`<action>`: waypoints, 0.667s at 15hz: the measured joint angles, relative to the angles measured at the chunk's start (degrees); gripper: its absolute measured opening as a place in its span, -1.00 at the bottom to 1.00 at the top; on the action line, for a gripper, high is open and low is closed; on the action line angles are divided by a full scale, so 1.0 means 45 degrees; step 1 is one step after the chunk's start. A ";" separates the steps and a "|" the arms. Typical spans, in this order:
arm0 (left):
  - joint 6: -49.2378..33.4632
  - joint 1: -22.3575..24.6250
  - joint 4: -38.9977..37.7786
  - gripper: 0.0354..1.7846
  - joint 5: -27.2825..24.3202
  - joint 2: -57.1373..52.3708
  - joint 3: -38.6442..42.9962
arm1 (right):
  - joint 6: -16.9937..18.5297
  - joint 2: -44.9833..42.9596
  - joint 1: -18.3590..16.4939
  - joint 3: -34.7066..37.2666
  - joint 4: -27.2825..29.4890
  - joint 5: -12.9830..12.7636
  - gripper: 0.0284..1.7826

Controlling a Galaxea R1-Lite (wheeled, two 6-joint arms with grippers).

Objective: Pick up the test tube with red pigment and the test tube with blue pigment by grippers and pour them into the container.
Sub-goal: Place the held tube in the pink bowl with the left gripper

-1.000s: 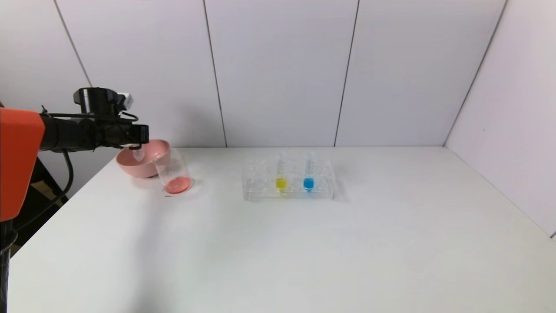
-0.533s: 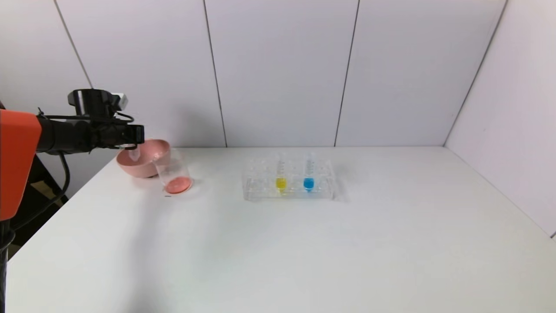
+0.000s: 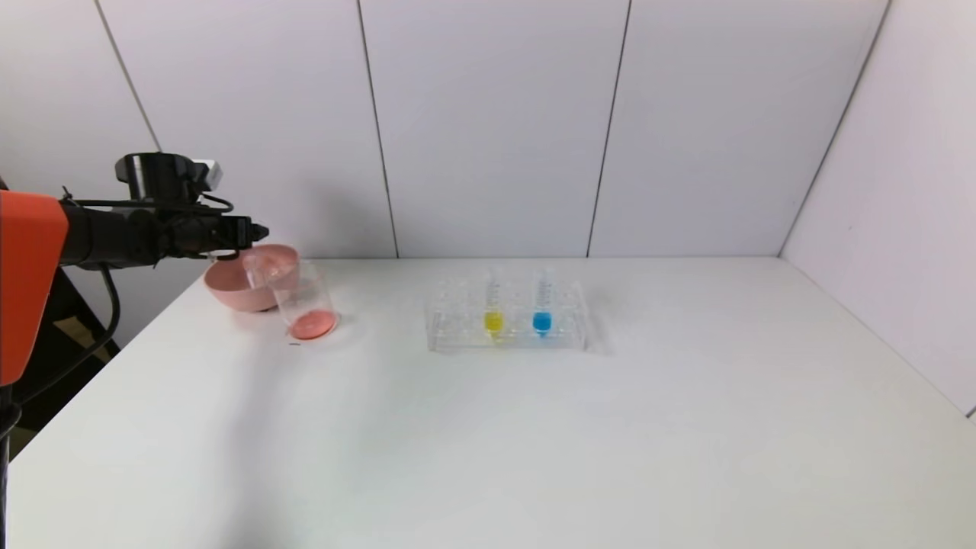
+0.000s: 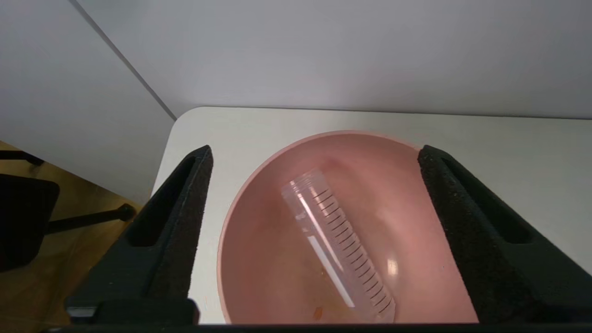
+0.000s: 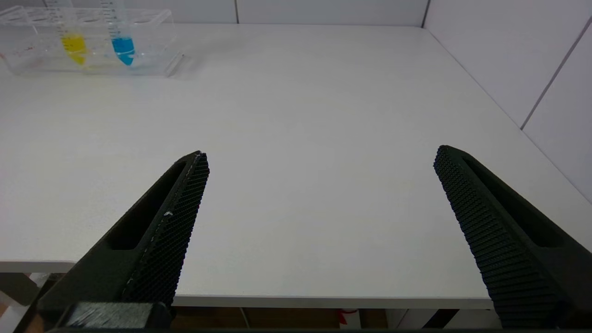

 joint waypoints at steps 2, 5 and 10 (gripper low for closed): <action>-0.0008 -0.0049 -0.0447 0.93 0.0000 -0.0393 0.0490 | 0.0000 0.0000 0.0000 0.0000 0.0000 0.0000 0.99; -0.0043 -0.0287 -0.1322 0.99 0.0016 -0.1222 0.1606 | 0.0000 0.0000 0.0000 0.0000 0.0000 0.0000 0.99; -0.0106 -0.0710 -0.2511 0.99 0.0133 -0.3050 0.4074 | 0.0000 0.0000 0.0005 0.0000 0.0000 0.0000 0.99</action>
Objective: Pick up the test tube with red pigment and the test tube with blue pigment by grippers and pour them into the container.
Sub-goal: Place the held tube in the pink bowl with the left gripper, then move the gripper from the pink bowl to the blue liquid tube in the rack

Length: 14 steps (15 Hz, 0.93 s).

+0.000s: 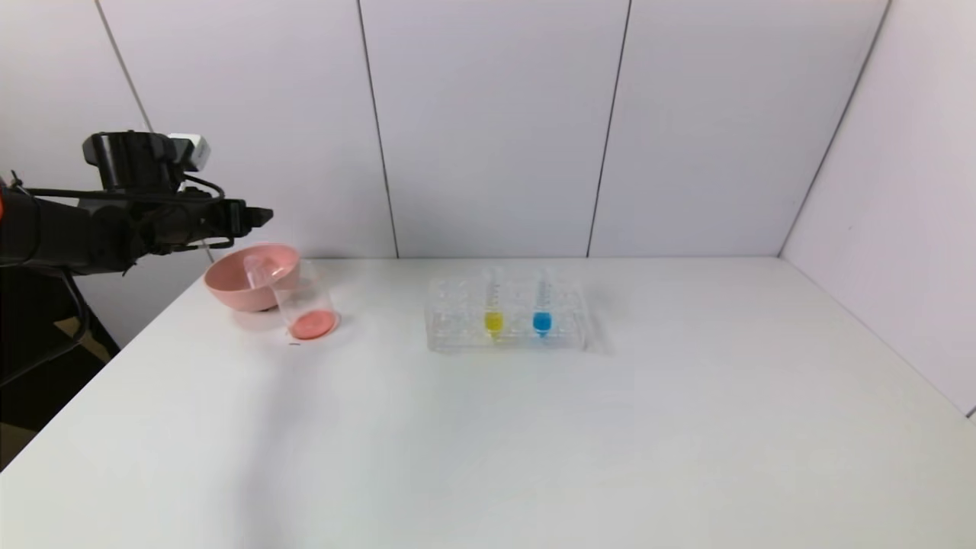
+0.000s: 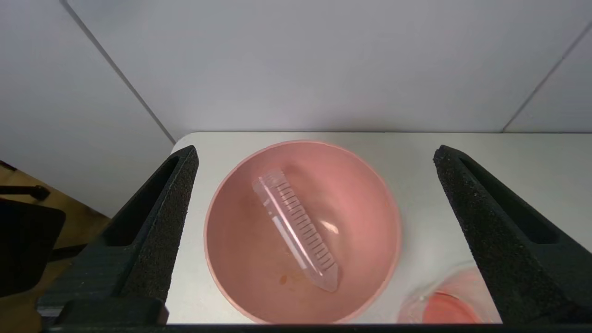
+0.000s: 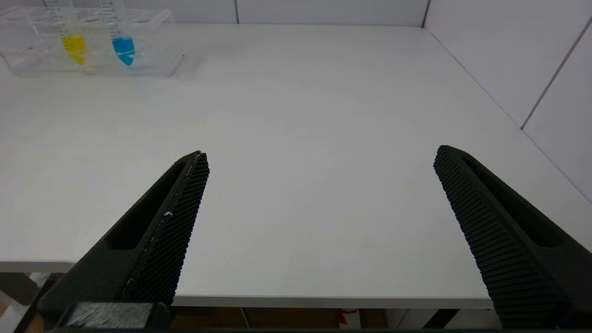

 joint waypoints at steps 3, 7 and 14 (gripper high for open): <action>-0.0176 -0.0474 -0.1084 0.99 0.0024 -0.1222 0.1512 | 0.0000 0.0000 -0.0011 0.0000 0.0000 0.0000 0.99; -0.0515 -0.1466 -0.1550 0.99 0.0008 -0.2801 0.3002 | 0.0000 0.0000 0.0000 0.0000 0.0000 0.0000 0.99; -0.0870 -0.2920 -0.1585 0.99 -0.0011 -0.4784 0.5041 | 0.0000 0.0000 -0.0005 0.0000 0.0000 0.0000 0.99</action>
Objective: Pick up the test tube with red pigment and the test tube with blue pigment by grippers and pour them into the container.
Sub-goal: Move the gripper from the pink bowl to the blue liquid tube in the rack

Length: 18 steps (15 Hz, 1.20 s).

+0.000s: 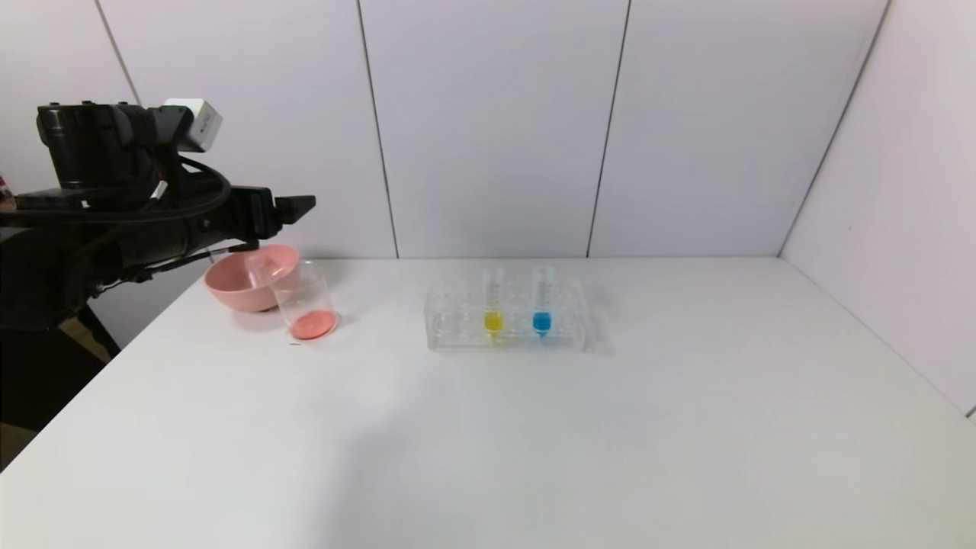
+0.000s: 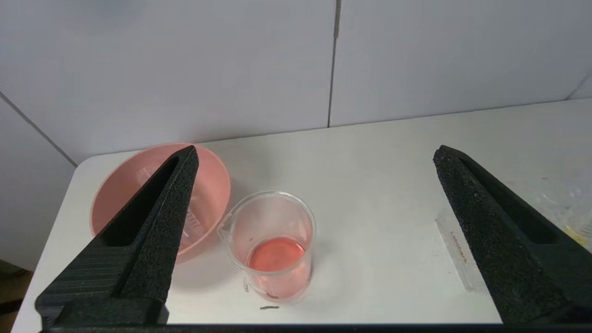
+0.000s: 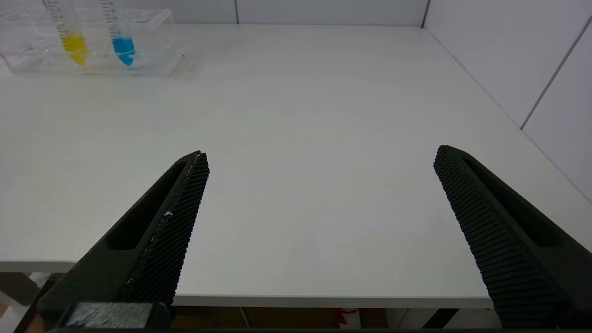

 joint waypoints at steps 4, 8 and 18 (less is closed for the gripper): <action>-0.0024 -0.0647 0.0000 0.99 0.0000 -0.0824 0.0788 | 0.0000 0.0000 0.0000 0.0000 0.0000 0.0000 0.99; -0.0019 -0.1298 -0.0049 0.99 0.0000 -0.1398 0.1308 | 0.0005 0.0000 0.0000 0.0000 0.0000 0.0000 0.99; -0.0043 -0.3803 -0.4093 0.99 -0.0043 -0.1875 0.4074 | 0.0000 0.0000 0.0000 0.0000 0.0000 0.0000 0.99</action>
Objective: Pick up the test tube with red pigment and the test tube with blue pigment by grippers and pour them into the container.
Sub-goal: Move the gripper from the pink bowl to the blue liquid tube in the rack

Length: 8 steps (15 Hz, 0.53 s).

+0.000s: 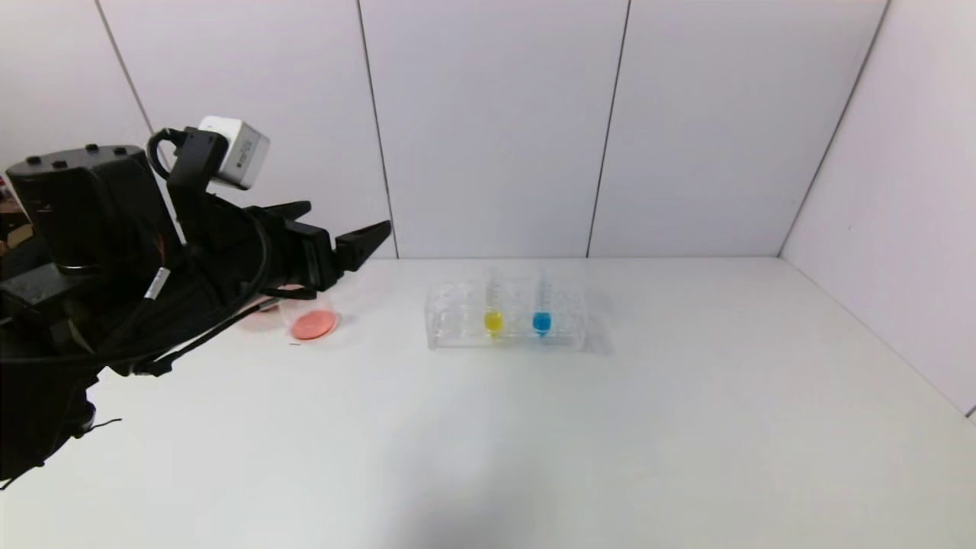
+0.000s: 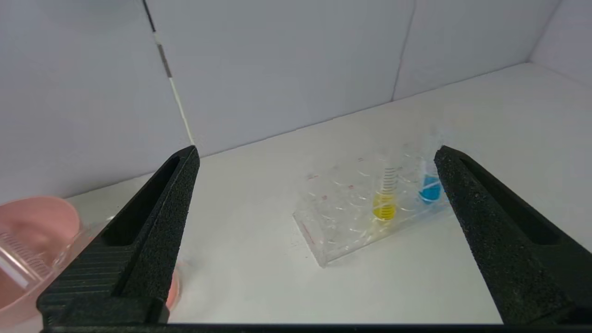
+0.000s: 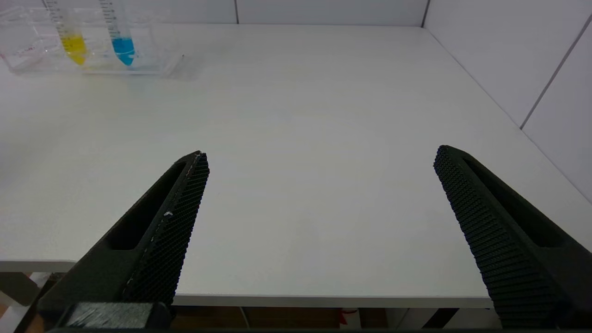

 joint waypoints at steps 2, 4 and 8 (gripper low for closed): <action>0.0014 -0.0626 -0.0423 0.99 0.0005 -0.0033 0.0355 | 0.0000 0.0000 0.0000 0.0000 0.0000 0.0000 0.99; 0.0043 -0.1273 -0.0509 0.99 0.0062 -0.0068 0.0585 | 0.0000 0.0000 0.0000 0.0000 0.0000 0.0000 0.99; 0.0087 -0.2476 -0.0509 0.99 0.0252 0.0098 0.0661 | 0.0000 0.0000 0.0005 0.0000 0.0000 0.0000 0.99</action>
